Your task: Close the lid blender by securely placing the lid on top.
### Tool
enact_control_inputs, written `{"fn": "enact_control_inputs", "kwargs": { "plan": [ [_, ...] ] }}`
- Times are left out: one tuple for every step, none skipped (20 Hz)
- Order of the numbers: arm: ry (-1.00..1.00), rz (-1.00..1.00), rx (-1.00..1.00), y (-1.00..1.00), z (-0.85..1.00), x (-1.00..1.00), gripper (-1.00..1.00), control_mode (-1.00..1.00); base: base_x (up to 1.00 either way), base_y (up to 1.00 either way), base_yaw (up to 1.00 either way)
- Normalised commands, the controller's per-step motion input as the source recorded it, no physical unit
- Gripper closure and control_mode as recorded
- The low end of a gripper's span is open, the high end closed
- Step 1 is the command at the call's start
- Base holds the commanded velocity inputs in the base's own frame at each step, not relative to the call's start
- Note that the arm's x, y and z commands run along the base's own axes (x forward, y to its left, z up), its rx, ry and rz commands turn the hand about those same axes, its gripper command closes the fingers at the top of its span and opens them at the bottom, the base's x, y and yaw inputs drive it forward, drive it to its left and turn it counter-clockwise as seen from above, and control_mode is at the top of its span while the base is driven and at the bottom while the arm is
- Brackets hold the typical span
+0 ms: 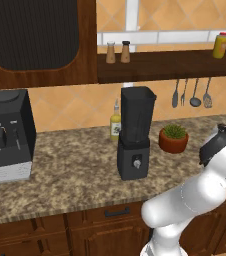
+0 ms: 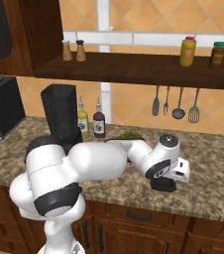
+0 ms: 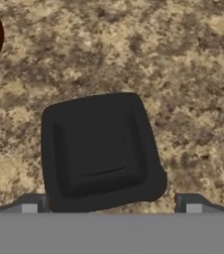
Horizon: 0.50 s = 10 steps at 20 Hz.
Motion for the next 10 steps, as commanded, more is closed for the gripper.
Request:
{"fn": "enact_control_inputs", "kwargs": {
  "plan": [
    [0.00, 0.00, 0.00, 0.13, -0.34, 0.03, -1.00, -1.00, 0.00, 0.00, 0.00],
    [0.00, 0.00, 0.00, 0.16, -0.31, 0.06, -1.00, -1.00, 0.00, 0.00, 0.00],
    [0.00, 0.00, 0.00, 0.17, -0.26, 0.06, -1.00, -1.00, 0.00, 0.00, 0.00],
    [0.00, 0.00, 0.00, 0.15, -0.23, 0.07, -1.00, -1.00, 0.00, 0.00, 0.00],
    [0.00, 0.00, 0.00, 0.13, -0.19, 0.11, -1.00, -1.00, 0.00, 0.00, 0.00],
    [0.00, 0.00, 0.00, 0.07, -0.16, 0.14, -1.00, -1.00, 0.00, 0.00, 0.00],
    [0.00, 0.00, 0.00, 0.01, -0.14, 0.14, -1.00, -1.00, 0.00, 0.00, 0.00],
    [0.00, 0.00, 0.00, 0.00, -0.14, 0.16, -1.00, -1.00, 0.00, 0.00, 0.00],
    [0.00, 0.00, 0.00, 0.00, -0.12, 0.16, -1.00, -1.00, 0.00, 0.00, 0.00],
    [0.00, 0.00, 0.00, 0.00, -0.11, 0.16, -1.00, -1.00, 0.00, 0.00, 0.00]
  ]
}}
